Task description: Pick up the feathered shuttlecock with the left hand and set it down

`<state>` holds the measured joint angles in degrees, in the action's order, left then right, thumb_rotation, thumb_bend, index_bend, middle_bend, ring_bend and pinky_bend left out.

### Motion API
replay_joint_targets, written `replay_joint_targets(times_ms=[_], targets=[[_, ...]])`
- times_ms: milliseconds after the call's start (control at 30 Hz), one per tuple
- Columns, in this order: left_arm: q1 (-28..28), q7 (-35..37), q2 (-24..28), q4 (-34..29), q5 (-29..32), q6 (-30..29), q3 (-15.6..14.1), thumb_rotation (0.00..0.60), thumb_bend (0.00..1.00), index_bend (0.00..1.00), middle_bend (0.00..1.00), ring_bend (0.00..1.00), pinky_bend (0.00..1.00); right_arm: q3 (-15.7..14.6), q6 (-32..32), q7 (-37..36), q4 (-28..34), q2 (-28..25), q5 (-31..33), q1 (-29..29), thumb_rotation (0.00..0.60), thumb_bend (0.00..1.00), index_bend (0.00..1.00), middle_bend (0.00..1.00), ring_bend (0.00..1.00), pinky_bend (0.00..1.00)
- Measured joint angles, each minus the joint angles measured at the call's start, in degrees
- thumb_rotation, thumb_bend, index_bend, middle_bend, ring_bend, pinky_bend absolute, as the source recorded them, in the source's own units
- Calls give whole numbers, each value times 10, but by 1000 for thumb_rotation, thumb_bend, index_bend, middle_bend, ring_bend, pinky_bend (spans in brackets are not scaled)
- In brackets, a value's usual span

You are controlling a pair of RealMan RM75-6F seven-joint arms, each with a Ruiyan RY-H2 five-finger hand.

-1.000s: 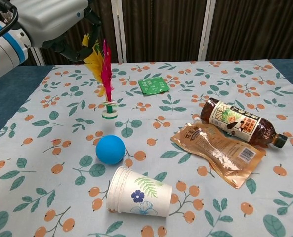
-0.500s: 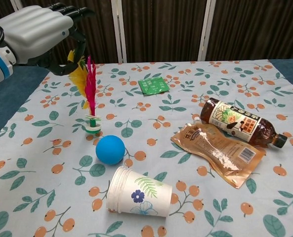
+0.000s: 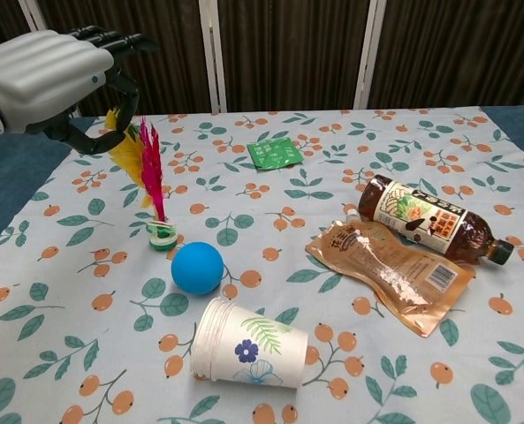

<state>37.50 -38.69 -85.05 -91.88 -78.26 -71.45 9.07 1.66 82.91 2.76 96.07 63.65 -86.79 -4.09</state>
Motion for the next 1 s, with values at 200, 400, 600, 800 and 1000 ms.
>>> replay_joint_targets(times_ms=[200,400,600,800,1000], targets=[[-12,19,13,-44,-1,-23,8,600,285,109,0,0,0,0,1,-1,-2,0,0,0,600,135,90,0,0,0],[-41,22,48,-121,-9,-63,7,600,283,107,0,0,0,0,2,1,-3,0,-2,0,600,134,90,0,0,0],[-107,22,104,-167,-40,-126,-34,600,251,107,0,0,0,0,3,8,-4,1,-4,0,600,135,90,0,0,0],[-210,87,144,-152,-66,-208,-100,600,168,95,0,0,0,0,2,14,-6,5,-6,-2,600,135,90,0,0,0],[-274,150,171,-103,-69,-239,-136,600,146,64,0,0,0,-1,1,23,-8,8,-11,-4,600,135,89,0,0,0]])
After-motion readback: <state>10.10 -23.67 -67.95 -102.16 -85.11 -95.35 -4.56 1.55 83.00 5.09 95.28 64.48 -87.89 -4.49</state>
